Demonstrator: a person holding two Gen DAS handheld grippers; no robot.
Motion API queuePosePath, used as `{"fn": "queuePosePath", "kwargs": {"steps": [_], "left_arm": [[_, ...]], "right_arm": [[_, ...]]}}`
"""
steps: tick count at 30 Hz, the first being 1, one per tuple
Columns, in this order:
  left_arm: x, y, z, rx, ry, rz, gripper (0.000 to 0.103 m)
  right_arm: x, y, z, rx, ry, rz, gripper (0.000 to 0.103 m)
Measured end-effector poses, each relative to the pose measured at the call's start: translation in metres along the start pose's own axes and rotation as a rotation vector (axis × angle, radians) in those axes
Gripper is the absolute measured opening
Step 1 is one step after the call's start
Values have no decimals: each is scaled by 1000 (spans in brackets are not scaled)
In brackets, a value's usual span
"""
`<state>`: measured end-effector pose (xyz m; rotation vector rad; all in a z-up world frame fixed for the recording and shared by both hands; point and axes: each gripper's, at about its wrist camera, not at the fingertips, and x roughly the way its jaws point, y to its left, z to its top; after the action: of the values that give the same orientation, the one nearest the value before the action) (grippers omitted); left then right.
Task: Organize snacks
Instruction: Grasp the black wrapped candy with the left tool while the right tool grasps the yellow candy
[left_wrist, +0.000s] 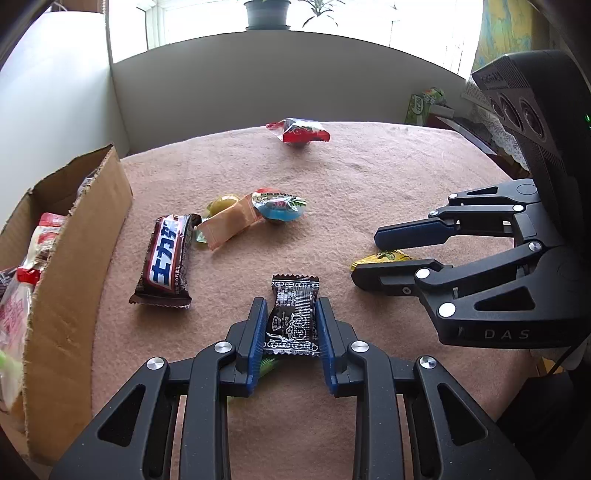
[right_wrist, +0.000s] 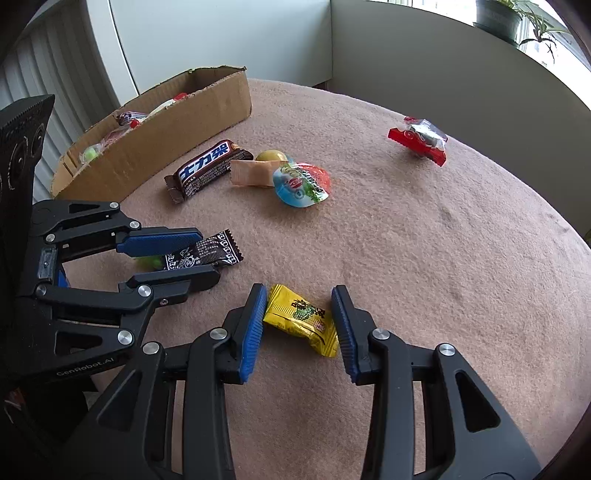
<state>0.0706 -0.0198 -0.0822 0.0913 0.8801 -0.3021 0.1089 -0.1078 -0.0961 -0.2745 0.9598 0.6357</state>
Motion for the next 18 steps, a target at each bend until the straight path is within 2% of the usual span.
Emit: {"fn": "queuePosePath", "kwargs": {"steps": [6, 10, 15, 18], "left_arm": [[-1, 3, 0, -17, -5, -4, 25], [-3, 3, 0, -23, -13, -4, 25], [-10, 5, 1, -41, -32, -19, 25], [-14, 5, 3, -54, -46, -33, 25]], "right_arm": [[-4, -9, -5, 49, -11, 30, 34], [-11, -18, -3, 117, -41, 43, 23], [-21, -40, -1, 242, -80, 141, 15], [-19, -52, -2, 304, -83, 165, 10]]}}
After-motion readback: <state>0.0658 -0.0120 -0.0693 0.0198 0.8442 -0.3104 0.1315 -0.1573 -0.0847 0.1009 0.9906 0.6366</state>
